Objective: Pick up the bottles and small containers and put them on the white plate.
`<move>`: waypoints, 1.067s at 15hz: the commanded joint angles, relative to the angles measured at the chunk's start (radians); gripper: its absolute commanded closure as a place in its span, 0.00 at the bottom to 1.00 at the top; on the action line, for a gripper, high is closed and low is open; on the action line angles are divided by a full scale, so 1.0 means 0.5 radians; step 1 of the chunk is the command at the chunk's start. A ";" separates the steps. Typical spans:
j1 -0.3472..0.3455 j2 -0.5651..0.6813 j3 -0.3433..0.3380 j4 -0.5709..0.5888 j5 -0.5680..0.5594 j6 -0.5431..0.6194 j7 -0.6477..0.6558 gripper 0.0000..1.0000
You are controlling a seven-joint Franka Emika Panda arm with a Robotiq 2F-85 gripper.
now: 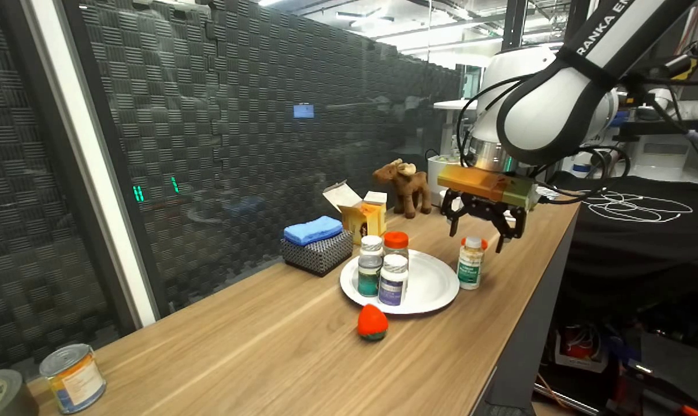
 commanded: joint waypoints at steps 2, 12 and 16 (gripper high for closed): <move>0.012 0.077 -0.018 0.052 0.061 0.055 -0.058 0.00; 0.050 0.065 -0.089 0.062 -0.021 0.060 -0.002 0.72; 0.088 -0.045 -0.135 0.133 -0.189 -0.035 0.087 0.73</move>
